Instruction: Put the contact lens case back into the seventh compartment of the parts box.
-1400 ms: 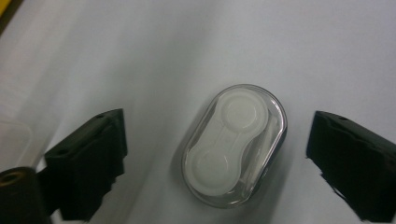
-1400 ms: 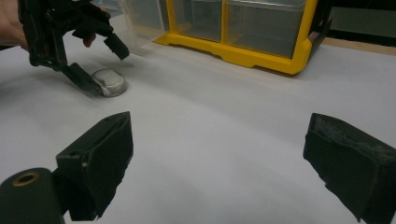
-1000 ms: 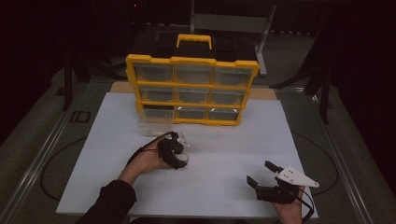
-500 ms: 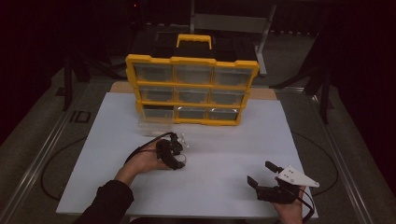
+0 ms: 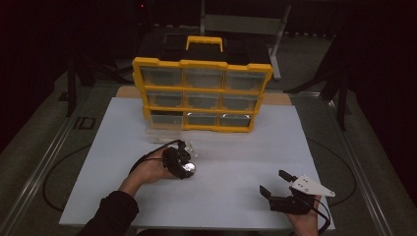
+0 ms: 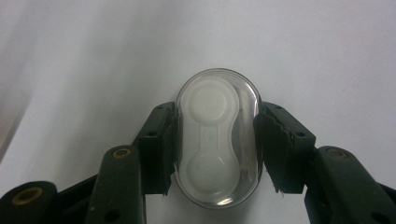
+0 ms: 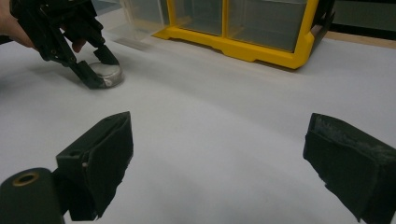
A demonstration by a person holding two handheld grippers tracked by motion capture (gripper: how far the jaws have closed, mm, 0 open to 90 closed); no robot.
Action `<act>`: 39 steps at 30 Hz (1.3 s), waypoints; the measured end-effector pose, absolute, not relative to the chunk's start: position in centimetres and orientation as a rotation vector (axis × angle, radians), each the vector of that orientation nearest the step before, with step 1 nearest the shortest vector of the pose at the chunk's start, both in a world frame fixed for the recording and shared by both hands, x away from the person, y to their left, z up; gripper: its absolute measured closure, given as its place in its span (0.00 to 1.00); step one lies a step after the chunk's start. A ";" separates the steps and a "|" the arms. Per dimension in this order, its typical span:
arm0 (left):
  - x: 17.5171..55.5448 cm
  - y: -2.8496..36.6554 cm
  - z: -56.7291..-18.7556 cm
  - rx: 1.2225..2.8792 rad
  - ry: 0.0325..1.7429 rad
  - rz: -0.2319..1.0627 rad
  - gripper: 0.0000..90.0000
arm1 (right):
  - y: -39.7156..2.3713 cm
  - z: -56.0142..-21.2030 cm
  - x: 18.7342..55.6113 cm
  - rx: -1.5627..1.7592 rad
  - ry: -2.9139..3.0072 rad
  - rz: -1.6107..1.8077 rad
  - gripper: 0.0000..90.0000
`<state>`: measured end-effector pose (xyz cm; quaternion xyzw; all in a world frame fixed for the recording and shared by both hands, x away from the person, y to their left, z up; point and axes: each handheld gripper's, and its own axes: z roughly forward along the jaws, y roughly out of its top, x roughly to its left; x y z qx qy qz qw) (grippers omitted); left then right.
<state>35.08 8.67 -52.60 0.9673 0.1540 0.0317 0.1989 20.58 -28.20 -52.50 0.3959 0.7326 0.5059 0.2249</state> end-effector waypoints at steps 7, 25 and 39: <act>35.0 8.8 -52.0 2.699 0.440 0.106 0.55 | -28.2 -52.5 20.6 1.094 2.020 1.397 0.09; 34.9 9.4 -50.2 2.662 0.457 0.128 0.55 | -28.2 -52.5 20.6 1.096 2.020 1.398 0.09; 34.8 9.3 -49.0 2.651 0.447 0.139 0.55 | -28.1 -52.5 20.6 1.094 2.023 1.402 0.09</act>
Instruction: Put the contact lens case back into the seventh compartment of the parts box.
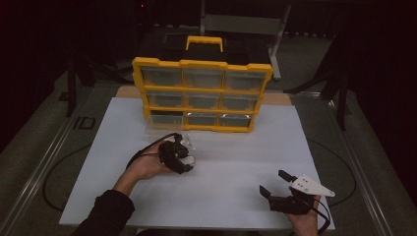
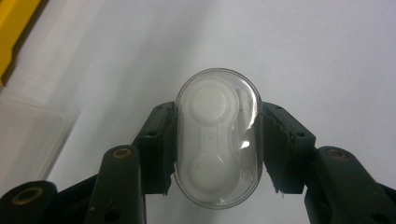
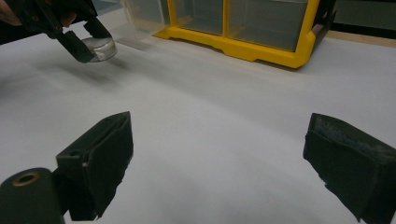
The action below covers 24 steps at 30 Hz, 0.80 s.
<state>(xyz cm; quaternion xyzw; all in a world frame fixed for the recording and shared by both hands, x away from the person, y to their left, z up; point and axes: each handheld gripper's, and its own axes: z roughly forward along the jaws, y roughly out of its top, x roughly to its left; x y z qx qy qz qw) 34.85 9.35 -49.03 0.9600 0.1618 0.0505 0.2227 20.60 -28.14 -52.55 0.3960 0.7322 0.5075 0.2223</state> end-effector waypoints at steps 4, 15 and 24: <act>35.0 9.6 -48.4 2.648 0.449 0.160 0.55 | -28.1 -52.6 20.6 1.099 2.020 1.401 0.09; 35.1 10.3 -46.5 2.612 0.466 0.201 0.55 | -28.2 -52.5 20.6 1.095 2.019 1.400 0.09; 35.3 10.9 -45.2 2.598 0.471 0.235 0.55 | -28.2 -52.5 20.6 1.104 2.015 1.401 0.09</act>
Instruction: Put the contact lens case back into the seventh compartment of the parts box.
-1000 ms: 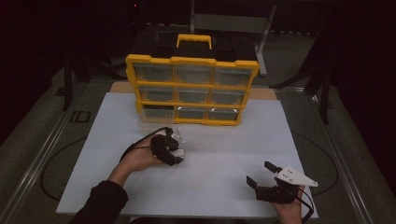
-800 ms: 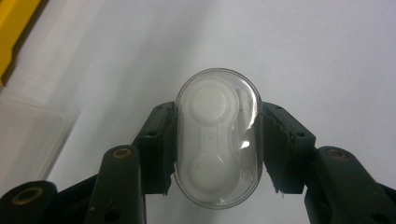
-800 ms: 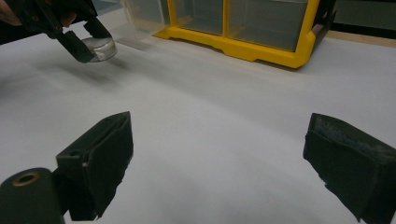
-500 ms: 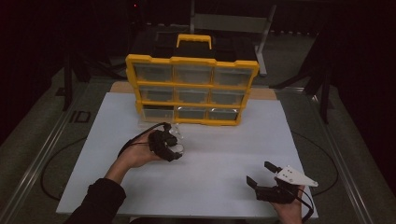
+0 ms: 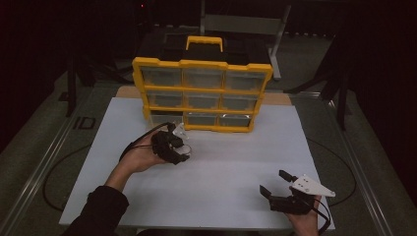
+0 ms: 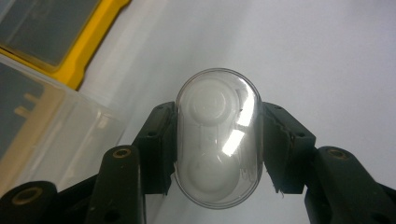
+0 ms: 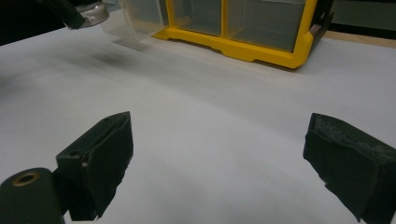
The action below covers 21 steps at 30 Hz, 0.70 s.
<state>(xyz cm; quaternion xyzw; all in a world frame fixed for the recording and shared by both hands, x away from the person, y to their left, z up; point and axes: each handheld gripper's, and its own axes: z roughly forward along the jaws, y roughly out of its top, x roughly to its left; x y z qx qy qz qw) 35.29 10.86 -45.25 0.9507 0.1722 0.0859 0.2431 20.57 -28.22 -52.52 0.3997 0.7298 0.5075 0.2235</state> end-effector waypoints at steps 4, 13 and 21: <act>35.3 11.0 -44.8 2.595 0.469 0.244 0.55 | -28.2 -52.5 20.6 1.104 2.015 1.402 0.09; 35.5 11.3 -43.9 2.588 0.472 0.258 0.55 | -28.2 -52.5 20.5 1.104 2.014 1.402 0.09; 35.6 11.4 -43.0 2.593 0.468 0.269 0.55 | -28.2 -52.5 20.6 1.107 2.014 1.402 0.09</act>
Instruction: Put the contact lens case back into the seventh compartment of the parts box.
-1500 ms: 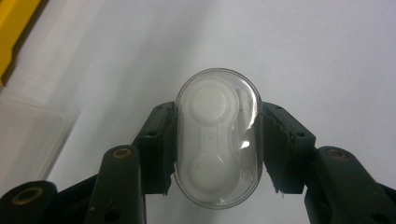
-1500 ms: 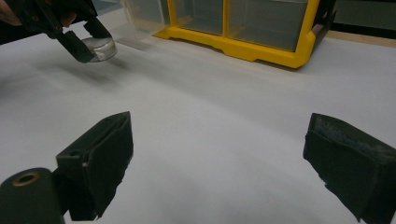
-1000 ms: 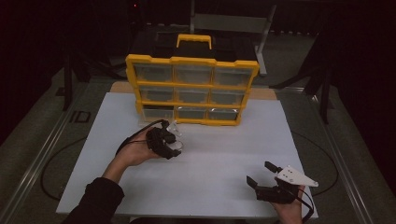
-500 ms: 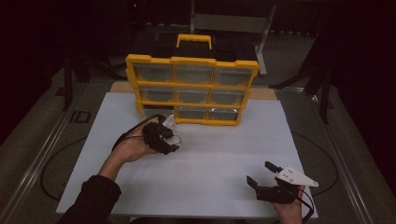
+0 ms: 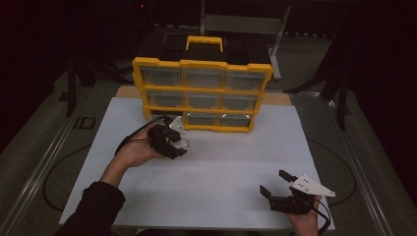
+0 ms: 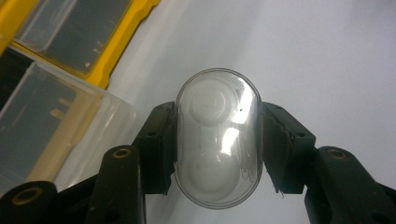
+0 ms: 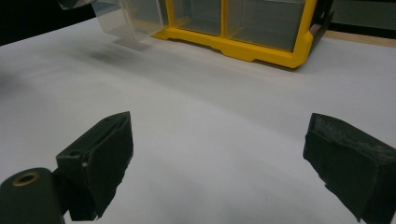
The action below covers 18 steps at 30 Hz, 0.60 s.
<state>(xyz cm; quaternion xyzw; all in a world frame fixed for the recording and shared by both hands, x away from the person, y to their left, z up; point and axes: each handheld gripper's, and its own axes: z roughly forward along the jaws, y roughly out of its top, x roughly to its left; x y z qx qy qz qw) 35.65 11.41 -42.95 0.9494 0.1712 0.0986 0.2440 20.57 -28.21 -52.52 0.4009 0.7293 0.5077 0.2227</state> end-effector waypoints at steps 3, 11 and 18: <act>35.7 11.5 -42.6 2.591 0.466 0.274 0.55 | -28.2 -52.5 20.6 1.107 2.015 1.401 0.09; 36.0 12.0 -41.9 2.588 0.475 0.283 0.55 | -28.2 -52.5 20.6 1.110 2.015 1.402 0.09; 36.2 12.8 -41.2 2.568 0.492 0.300 0.55 | -28.2 -52.6 20.6 1.107 2.014 1.404 0.09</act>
